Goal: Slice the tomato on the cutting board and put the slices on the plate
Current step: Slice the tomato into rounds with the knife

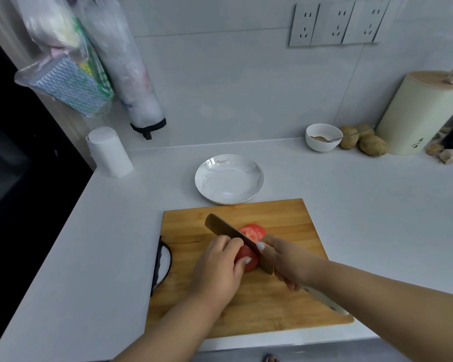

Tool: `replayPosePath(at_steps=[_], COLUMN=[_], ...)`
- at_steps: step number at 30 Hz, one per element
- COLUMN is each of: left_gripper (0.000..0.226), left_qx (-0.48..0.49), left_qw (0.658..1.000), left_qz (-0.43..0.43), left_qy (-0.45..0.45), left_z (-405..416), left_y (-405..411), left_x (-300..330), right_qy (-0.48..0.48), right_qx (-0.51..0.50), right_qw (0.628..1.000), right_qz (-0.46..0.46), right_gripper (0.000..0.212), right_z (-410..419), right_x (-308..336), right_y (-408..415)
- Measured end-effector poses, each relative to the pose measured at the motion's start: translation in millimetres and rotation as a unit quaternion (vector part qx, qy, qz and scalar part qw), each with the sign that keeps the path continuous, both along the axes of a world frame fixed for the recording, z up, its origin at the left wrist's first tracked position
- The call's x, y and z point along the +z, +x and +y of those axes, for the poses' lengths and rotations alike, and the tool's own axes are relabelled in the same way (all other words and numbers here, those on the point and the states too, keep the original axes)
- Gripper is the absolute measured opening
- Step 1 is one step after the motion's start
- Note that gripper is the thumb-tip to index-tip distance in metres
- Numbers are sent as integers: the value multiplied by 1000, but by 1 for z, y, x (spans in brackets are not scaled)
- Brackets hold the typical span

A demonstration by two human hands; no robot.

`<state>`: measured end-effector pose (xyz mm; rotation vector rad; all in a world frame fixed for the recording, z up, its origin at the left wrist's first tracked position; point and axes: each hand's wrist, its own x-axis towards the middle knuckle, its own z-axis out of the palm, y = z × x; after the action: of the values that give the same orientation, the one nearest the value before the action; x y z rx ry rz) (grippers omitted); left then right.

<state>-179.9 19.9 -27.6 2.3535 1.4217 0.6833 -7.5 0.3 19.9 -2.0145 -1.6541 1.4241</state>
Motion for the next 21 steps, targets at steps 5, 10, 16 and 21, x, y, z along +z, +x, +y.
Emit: replayPosePath(at_steps=[5, 10, 16, 21], left_gripper=[29, 27, 29, 28], left_qx=[4, 4, 4, 2], left_qw=[1000, 1000, 1000, 1000], left_qz=[-1, -5, -1, -7], left_qy=[-2, -4, -15, -12], left_z=[1, 1, 2, 3], left_y=[0, 0, 0, -1], left_x=[1, 1, 2, 1], right_qy=[11, 18, 10, -7], right_qx=[-16, -15, -5, -15], right_qw=[1000, 1000, 1000, 1000], right_qz=[18, 16, 7, 4], right_gripper=[35, 31, 43, 35], right_z=[0, -1, 0, 2], right_x=[-4, -7, -5, -1], right_y=[3, 3, 2, 1])
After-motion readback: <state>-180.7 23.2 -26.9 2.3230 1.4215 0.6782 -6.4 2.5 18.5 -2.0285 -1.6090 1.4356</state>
